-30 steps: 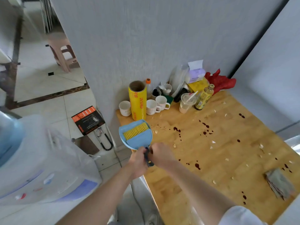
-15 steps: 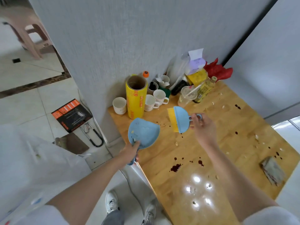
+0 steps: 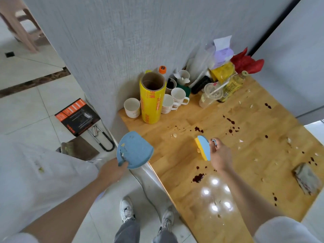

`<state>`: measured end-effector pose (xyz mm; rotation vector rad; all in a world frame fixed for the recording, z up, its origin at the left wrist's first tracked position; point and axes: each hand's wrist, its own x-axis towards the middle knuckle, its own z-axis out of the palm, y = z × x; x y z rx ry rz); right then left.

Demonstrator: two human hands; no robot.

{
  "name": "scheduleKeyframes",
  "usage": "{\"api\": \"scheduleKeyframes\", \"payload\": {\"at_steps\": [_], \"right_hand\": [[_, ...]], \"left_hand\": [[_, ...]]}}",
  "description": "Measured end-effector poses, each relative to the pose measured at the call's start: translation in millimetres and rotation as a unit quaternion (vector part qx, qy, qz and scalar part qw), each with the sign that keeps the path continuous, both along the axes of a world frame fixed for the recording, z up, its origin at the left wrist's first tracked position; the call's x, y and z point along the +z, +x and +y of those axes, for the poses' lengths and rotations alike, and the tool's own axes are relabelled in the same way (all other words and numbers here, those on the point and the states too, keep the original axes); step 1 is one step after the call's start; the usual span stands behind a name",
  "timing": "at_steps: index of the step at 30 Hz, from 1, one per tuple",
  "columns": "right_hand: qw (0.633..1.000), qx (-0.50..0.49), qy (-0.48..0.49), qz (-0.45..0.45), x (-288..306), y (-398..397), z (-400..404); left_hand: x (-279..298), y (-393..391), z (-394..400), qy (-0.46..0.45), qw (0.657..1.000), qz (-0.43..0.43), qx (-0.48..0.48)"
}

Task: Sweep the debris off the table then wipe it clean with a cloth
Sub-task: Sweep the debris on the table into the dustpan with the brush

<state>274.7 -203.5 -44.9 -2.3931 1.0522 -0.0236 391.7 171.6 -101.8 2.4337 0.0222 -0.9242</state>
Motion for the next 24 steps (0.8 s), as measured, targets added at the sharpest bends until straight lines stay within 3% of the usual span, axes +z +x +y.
{"api": "scheduleKeyframes", "payload": {"at_steps": [9,15,24], "right_hand": [[0.998,0.053,0.017,-0.015,-5,52,56],[0.998,0.047,-0.024,-0.021,3,63,43],[0.967,0.255,0.013,-0.02,-19,79,75]], "left_hand": [[-32,8,41,-0.031,0.996,0.083,0.03],[-47,12,58,-0.002,0.994,0.113,-0.007],[-63,17,49,0.026,0.988,0.138,-0.065]]}}
